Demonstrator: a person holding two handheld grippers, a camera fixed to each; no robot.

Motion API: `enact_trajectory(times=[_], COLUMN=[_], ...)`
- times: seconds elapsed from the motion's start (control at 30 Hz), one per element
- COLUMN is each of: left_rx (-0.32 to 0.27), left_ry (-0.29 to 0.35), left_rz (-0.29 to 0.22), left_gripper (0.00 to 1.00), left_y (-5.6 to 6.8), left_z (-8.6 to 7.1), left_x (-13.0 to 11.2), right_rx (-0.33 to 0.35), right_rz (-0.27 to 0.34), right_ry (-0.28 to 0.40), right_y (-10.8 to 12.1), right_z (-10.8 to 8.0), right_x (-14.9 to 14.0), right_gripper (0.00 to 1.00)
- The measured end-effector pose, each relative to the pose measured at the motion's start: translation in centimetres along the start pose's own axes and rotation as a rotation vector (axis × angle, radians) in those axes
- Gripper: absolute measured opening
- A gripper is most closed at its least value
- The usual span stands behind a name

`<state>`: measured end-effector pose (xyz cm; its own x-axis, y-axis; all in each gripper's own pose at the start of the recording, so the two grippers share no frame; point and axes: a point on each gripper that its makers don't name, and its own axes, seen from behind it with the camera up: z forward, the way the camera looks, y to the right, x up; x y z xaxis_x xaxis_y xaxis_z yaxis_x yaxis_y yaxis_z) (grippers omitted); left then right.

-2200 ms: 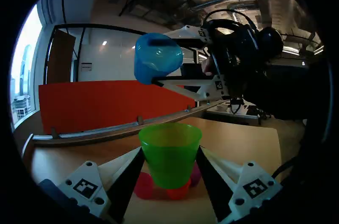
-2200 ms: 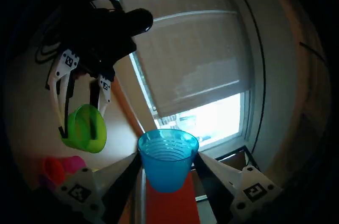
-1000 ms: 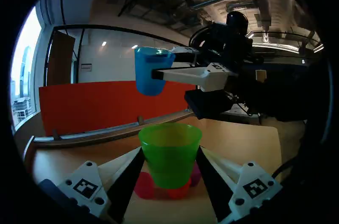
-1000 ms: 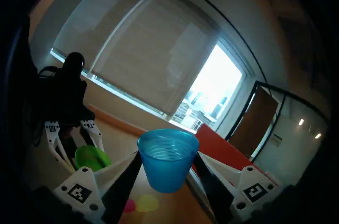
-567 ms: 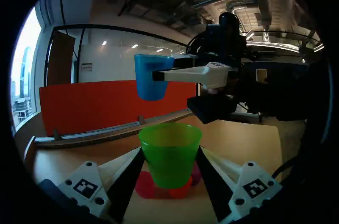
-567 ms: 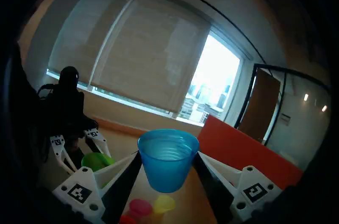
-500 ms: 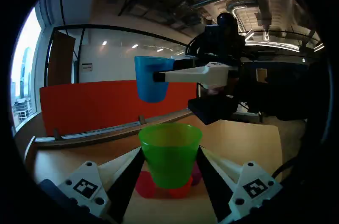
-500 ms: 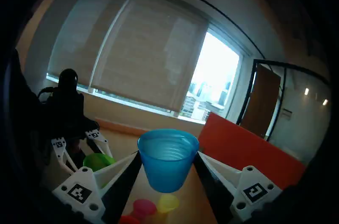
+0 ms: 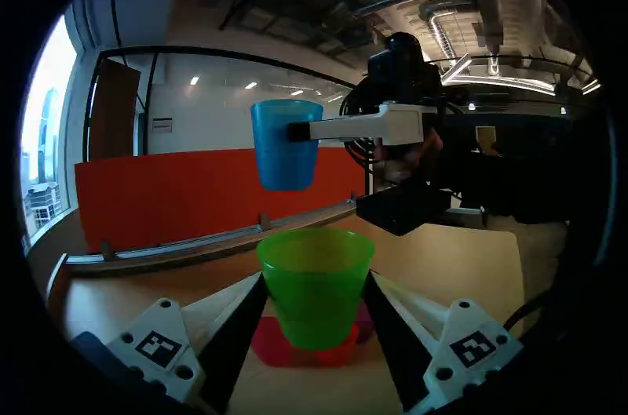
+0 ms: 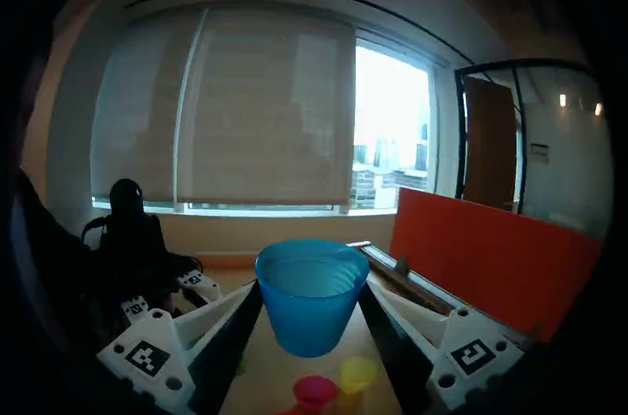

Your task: Pour water

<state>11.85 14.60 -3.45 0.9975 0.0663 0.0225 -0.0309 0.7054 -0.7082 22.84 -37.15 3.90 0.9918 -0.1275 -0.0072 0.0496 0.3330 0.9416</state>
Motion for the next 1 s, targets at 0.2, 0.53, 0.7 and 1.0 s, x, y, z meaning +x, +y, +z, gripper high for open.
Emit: enact_trajectory(times=[0.2,0.53,0.7,1.0], left_rx=[0.000,-0.007,-0.013,-0.014], left_ry=[-0.006,-0.035,-0.056,-0.099], left_rz=[0.001,0.005,0.008,0.005], left_gripper=[0.81,0.81,0.81,0.81], left_y=[-0.1,0.1,0.2,0.0], left_z=[-0.1,-0.1,-0.2,-0.1], left_x=[-0.2,-0.8,-1.4,-2.5], right_rx=[-0.003,-0.024,-0.029,-0.035], right_rz=[0.035,0.022,0.026,0.019], right_ry=[0.008,-0.021,-0.034,-0.069], right_y=[0.3,0.8,1.0,1.0], right_z=[-0.2,-0.9,-1.4,-2.5], right_x=[0.3,-0.5,-1.0,-2.4], right_gripper=[0.88,0.88,0.88,0.88])
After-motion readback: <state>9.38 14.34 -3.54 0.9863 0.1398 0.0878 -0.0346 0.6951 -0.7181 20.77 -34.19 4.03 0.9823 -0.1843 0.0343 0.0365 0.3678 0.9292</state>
